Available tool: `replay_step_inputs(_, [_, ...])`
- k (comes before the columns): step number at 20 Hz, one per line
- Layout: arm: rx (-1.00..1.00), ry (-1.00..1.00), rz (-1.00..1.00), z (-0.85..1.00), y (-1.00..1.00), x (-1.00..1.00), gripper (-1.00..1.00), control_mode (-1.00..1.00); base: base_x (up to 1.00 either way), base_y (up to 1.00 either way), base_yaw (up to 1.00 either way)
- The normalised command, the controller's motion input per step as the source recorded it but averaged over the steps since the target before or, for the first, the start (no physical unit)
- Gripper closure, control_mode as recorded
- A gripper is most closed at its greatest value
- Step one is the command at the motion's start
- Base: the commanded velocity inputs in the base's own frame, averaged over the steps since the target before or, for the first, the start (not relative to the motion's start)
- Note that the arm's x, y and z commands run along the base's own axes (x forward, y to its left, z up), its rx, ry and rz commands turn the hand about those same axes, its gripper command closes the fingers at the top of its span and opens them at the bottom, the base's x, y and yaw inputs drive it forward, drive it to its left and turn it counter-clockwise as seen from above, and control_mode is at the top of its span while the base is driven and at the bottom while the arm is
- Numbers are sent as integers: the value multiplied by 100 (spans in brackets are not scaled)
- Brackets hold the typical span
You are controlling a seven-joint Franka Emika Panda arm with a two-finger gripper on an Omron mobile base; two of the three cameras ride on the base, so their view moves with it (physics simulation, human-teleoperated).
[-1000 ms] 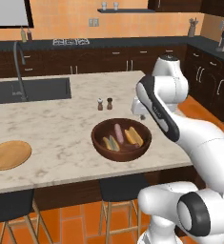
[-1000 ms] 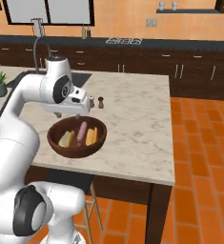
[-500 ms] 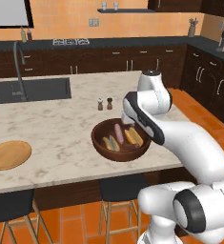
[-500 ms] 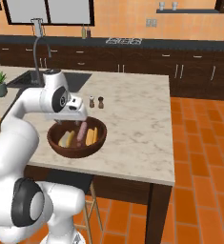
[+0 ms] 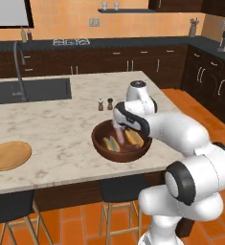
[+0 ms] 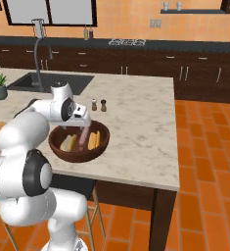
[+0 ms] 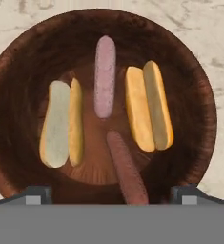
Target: Place one bun and one sausage from the bowl on each plate.
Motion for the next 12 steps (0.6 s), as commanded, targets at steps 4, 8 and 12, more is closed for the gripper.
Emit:
replay_step_inputs(4, [0,0,0,-47,14,77,-100,-100,0,0,0])
replay_step_inputs(8, [0,0,0,-48,5,78,-100,-100,0,0,0])
replay_step_inputs(12, [0,-3,0,-46,0,65,-100,-100,0,0,0])
